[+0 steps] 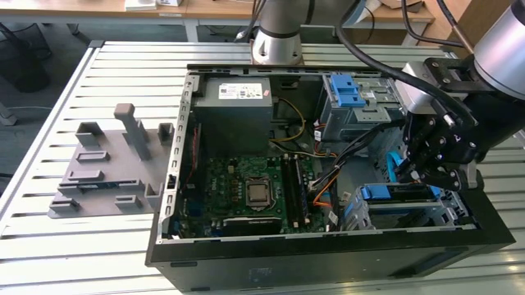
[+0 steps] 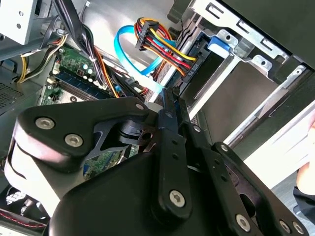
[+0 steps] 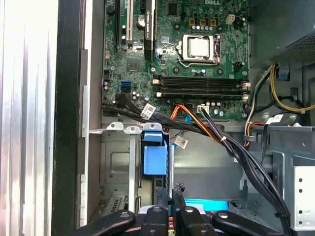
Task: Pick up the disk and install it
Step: 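Insert the second disk wire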
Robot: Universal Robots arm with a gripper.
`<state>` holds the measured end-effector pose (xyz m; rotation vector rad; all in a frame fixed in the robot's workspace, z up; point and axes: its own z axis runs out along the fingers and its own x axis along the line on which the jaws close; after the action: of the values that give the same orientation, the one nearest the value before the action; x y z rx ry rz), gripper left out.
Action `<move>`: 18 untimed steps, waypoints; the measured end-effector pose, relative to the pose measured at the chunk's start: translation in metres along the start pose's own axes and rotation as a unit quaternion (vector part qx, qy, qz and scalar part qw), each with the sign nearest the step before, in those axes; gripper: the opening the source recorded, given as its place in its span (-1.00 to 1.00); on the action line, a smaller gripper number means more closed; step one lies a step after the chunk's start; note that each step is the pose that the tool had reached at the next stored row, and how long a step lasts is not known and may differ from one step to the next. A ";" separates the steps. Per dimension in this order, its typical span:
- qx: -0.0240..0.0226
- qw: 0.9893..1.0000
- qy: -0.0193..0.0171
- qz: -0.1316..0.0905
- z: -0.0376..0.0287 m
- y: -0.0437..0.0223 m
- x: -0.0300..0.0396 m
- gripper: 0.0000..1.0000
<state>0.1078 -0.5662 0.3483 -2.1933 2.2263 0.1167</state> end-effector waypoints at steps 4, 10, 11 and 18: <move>-0.001 1.000 -0.002 0.003 0.0027 -0.0008 0.0026 -0.68; -0.001 1.000 -0.005 0.005 0.0058 -0.0020 0.0063 -0.68; -0.001 1.000 -0.005 0.005 0.0058 -0.0020 0.0063 -0.68; 0.000 1.000 -0.006 0.024 0.0071 -0.0022 0.0064 -0.68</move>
<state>0.1097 -0.5722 0.3407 -2.1349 2.2730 0.1307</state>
